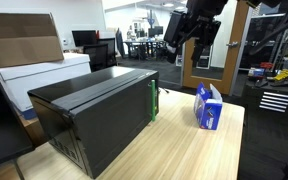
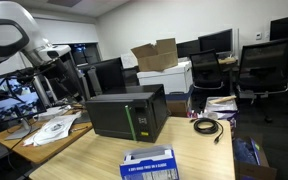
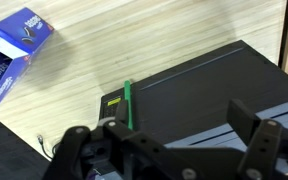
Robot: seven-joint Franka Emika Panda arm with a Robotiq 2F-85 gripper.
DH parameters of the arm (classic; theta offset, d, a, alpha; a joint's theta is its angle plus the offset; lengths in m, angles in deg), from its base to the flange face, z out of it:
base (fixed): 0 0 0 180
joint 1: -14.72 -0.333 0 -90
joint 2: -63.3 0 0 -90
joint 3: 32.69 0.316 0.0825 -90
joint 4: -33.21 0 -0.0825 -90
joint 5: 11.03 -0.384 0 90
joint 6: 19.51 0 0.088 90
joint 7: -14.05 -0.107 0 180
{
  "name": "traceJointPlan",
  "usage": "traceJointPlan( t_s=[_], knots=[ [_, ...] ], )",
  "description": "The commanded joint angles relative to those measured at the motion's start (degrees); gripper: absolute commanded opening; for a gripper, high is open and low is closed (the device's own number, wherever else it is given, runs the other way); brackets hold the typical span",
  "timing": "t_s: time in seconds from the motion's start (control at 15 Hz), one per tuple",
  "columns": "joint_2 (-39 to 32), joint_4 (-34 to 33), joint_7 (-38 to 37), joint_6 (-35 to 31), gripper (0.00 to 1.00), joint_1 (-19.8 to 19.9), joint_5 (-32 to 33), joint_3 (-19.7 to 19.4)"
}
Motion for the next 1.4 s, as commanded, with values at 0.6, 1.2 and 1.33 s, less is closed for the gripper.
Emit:
traceJointPlan(
  t_s=[0.6, 1.2, 1.33],
  knots=[
    [0.1, 2.6, 0.2, -2.8, 1.0, 1.1, -0.1, 0.6],
    [-5.0, 11.4, 8.7, -21.4, 1.0, 0.8, -1.3, -3.7],
    [-8.0, 10.7, 12.7, -23.0, 1.0, 0.2, -1.7, -5.6]
  ],
)
